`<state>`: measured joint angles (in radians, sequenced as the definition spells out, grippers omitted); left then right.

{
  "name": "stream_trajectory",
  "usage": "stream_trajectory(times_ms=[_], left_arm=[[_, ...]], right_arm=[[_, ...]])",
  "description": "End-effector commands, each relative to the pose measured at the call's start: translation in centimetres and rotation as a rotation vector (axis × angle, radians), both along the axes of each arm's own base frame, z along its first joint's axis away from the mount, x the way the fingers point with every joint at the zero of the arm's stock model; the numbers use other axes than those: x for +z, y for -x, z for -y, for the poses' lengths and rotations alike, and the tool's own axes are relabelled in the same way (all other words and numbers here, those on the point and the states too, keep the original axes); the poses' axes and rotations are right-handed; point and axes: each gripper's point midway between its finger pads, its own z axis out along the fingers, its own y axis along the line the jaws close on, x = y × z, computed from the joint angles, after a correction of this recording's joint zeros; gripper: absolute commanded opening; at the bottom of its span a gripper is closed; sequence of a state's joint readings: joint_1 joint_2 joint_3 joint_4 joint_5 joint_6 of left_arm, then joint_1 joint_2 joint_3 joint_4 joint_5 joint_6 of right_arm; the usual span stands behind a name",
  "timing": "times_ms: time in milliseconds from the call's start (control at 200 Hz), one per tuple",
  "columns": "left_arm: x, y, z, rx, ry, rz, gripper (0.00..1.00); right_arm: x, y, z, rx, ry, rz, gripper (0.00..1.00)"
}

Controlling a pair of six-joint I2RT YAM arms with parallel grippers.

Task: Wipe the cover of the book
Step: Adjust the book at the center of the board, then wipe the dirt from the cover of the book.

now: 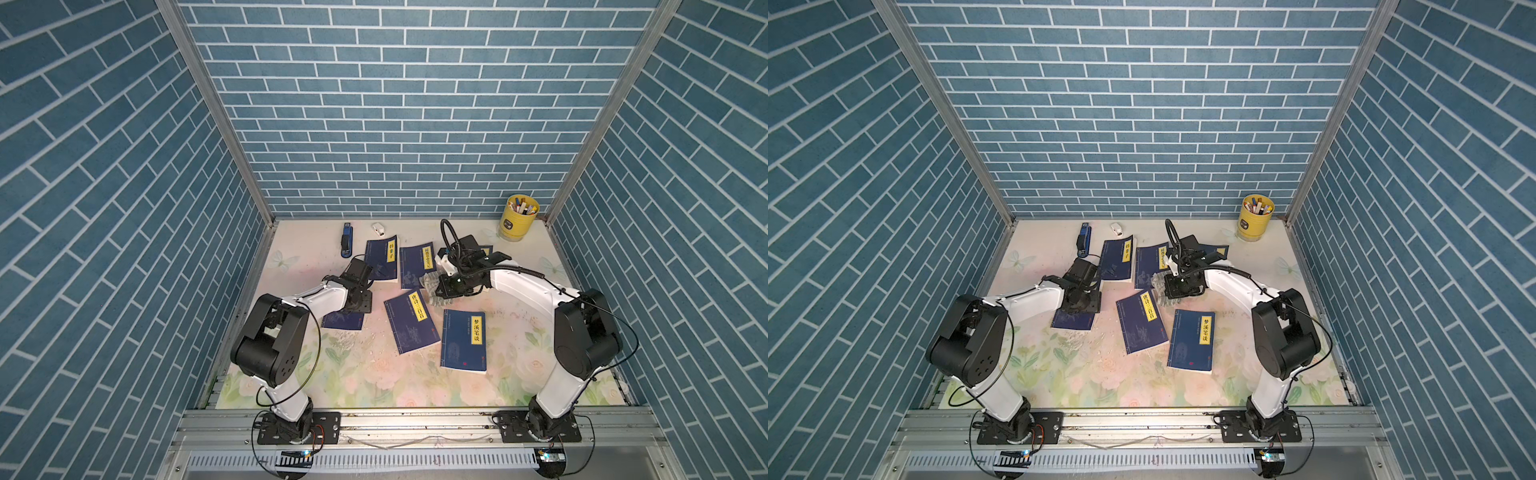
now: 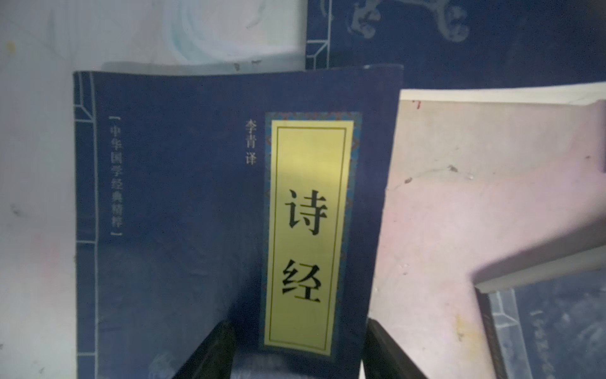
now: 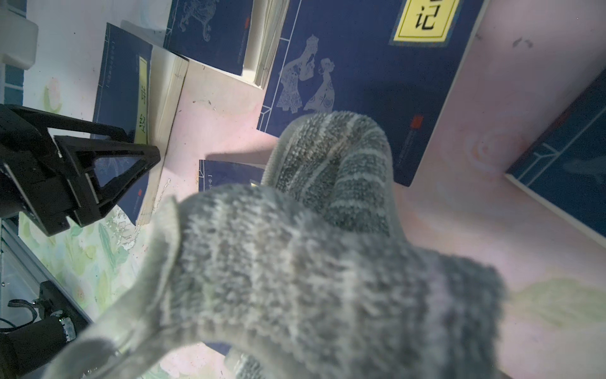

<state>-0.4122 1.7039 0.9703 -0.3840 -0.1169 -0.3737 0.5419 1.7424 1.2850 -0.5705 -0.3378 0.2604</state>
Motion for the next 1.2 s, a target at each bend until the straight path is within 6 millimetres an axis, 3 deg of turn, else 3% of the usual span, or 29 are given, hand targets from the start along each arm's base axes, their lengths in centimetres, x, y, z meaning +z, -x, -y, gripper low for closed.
stream_trajectory(times_ms=[0, 390, 645, 775, 875, 1070, 1195], left_arm=[[0.0, 0.2, -2.0, 0.035, -0.107, -0.003, 0.65], [1.0, -0.4, -3.0, 0.035, -0.151, 0.026, 0.67], [5.5, -2.8, 1.1, -0.036, 0.071, 0.16, 0.8], [7.5, -3.9, 2.6, -0.055, 0.16, 0.223, 0.81], [8.5, -4.4, 3.1, -0.059, 0.198, 0.261, 0.83], [9.2, -4.9, 2.5, -0.027, 0.178, 0.301, 0.86], [9.7, -5.1, 2.0, -0.013, 0.174, 0.334, 0.87]], right_arm=[[1.6, 0.0, 0.6, 0.015, 0.011, 0.041, 0.0], [2.5, 0.5, 0.4, 0.049, 0.03, 0.069, 0.0], [3.1, 3.1, -2.7, 0.168, 0.037, 0.098, 0.0], [1.8, 4.1, -5.0, 0.207, 0.016, 0.062, 0.0], [0.3, 3.7, -6.1, 0.193, -0.004, 0.033, 0.0], [-4.3, 2.1, -6.9, 0.178, 0.052, -0.024, 0.0], [-6.5, 2.4, -6.3, 0.161, 0.102, -0.073, 0.0]])
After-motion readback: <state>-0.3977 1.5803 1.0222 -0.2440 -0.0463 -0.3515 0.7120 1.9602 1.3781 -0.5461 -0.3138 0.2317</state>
